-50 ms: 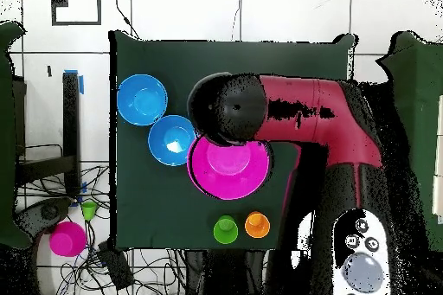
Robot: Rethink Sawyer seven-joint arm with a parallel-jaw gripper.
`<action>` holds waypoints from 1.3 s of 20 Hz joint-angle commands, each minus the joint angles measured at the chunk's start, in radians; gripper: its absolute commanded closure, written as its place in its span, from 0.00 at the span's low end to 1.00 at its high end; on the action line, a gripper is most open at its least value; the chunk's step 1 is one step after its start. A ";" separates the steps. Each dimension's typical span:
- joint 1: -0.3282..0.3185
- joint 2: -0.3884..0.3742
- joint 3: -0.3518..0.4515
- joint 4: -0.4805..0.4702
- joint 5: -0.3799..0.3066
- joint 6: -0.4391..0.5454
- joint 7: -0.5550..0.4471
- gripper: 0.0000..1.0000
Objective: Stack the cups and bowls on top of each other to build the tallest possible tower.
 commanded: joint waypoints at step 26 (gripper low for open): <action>0.140 0.158 -0.091 0.093 -0.018 -0.011 0.112 1.00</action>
